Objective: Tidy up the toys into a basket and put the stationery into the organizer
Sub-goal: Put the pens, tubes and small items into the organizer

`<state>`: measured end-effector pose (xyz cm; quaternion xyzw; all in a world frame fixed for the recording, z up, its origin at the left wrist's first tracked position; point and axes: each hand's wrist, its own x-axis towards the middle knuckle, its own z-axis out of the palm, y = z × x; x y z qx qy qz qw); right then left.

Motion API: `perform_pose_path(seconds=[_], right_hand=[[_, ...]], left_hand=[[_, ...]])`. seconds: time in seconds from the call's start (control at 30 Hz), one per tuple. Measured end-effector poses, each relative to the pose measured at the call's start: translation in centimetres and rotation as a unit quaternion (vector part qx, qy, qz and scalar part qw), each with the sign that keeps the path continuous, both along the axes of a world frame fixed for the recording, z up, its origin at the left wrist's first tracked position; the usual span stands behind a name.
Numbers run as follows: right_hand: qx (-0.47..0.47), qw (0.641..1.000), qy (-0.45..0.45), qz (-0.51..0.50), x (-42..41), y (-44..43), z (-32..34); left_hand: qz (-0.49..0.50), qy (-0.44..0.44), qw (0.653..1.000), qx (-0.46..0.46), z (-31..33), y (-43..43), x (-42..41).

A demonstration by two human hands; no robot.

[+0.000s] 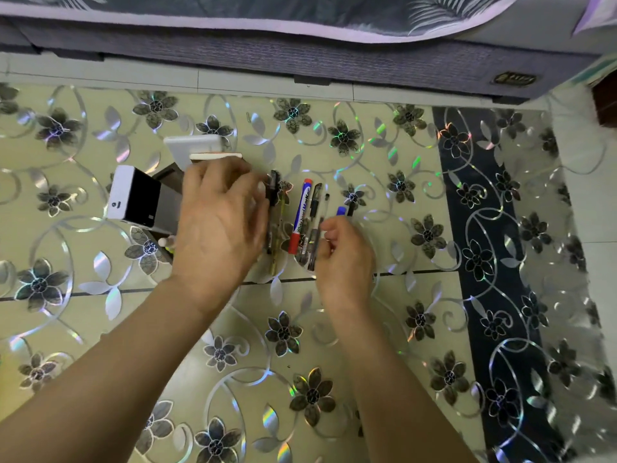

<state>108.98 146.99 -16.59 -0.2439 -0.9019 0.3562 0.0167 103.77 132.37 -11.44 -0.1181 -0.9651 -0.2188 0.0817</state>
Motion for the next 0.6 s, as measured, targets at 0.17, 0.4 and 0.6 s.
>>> perform_pose_path(seconds=[0.17, 0.4, 0.6], right_hand=[[0.073, 0.994, -0.078, 0.036, -0.5, 2.5, -1.5], [0.178, 0.965, -0.142, 0.133, -2.3, 2.6, -3.4], [0.147, 0.976, -0.14, 0.078, -2.5, 1.4, -4.2]], left_hand=[[-0.121, -0.112, 0.986, 0.008, -2.6, 4.6, 3.0], [-0.068, -0.224, 0.957, -0.174, -8.2, 7.7, 1.1], [-0.039, -0.233, 0.958, -0.164, -8.8, 8.7, 0.4]])
